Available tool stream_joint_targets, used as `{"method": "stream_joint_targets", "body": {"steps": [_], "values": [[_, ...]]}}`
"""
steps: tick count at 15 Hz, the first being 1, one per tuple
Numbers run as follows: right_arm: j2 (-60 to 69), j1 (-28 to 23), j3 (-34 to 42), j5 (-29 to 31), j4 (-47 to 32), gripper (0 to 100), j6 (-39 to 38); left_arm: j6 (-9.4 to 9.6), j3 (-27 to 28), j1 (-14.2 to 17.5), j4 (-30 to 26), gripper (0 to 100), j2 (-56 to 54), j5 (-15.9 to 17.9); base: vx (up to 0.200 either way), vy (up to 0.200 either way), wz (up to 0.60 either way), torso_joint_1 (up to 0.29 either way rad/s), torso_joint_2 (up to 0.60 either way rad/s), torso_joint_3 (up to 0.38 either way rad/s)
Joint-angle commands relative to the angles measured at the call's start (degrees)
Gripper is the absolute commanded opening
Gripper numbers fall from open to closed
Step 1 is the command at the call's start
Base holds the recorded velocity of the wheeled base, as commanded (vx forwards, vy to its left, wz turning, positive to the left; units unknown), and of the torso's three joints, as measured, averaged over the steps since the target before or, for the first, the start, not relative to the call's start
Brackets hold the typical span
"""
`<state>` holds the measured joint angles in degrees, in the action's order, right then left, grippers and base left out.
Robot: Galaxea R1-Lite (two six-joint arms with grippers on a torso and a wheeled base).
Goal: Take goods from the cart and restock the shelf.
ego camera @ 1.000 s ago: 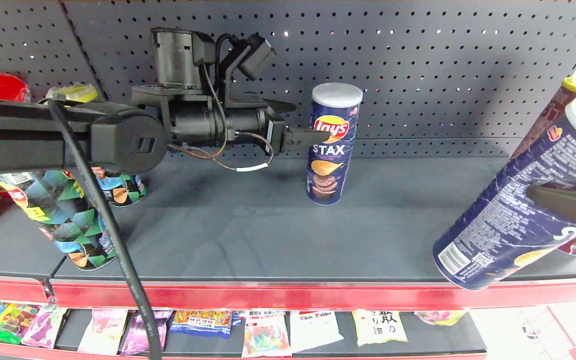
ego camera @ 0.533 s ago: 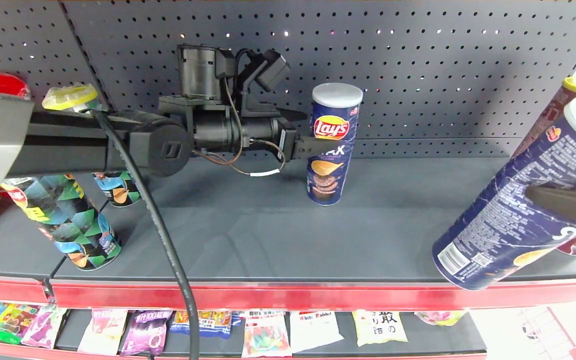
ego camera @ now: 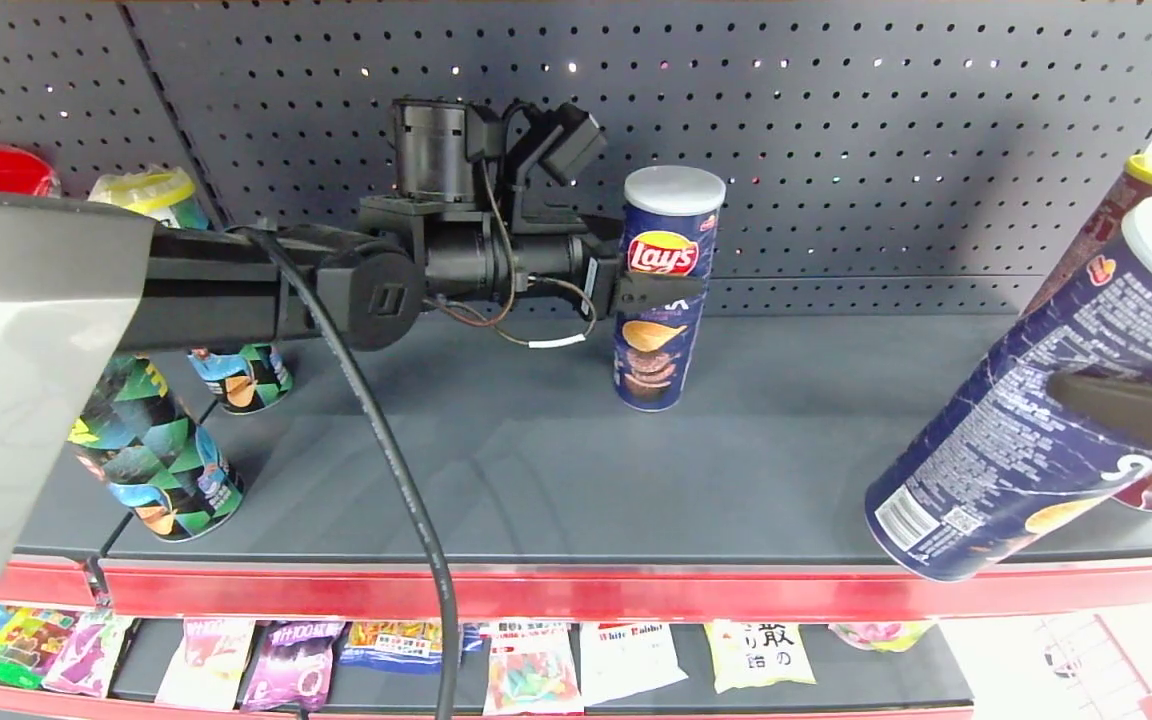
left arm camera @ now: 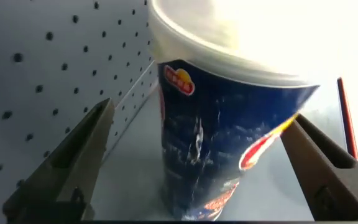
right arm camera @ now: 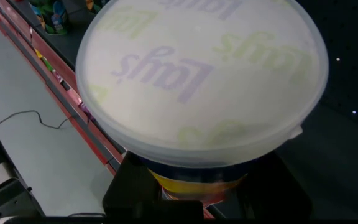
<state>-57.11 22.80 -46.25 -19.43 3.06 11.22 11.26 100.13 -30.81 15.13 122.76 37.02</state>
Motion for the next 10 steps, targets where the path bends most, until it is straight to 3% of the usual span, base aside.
{"method": "stream_joint_targets", "body": {"steps": [1, 3, 4, 10], "values": [[0.0, 0.1, -0.1, 0.1, 0.0, 0, 0.0, -0.01, 2.3, -0.5, 0.0, 100, 1.9, 0.2, 0.0, 0.0, 0.0, 0.0, 0.0, 0.0], [0.1, 0.1, 0.0, 0.1, 0.0, 0, 0.0, -0.1, 3.3, -0.9, 0.0, 100, 2.9, 0.2, 0.0, 0.0, 0.0, 0.0, 0.0, 0.0], [0.2, 0.1, -0.1, 0.2, 0.0, 0, 0.0, -0.01, 3.4, -1.4, 0.0, 0, 3.1, 0.2, 0.0, 0.0, 0.0, 0.0, 0.0, 0.0], [0.2, 0.1, -0.1, 0.2, 0.0, 0, 0.0, -0.19, 3.2, -1.5, 0.3, 0, 2.7, 0.0, 0.0, 0.0, 0.0, 0.0, 0.0, 0.0]]}}
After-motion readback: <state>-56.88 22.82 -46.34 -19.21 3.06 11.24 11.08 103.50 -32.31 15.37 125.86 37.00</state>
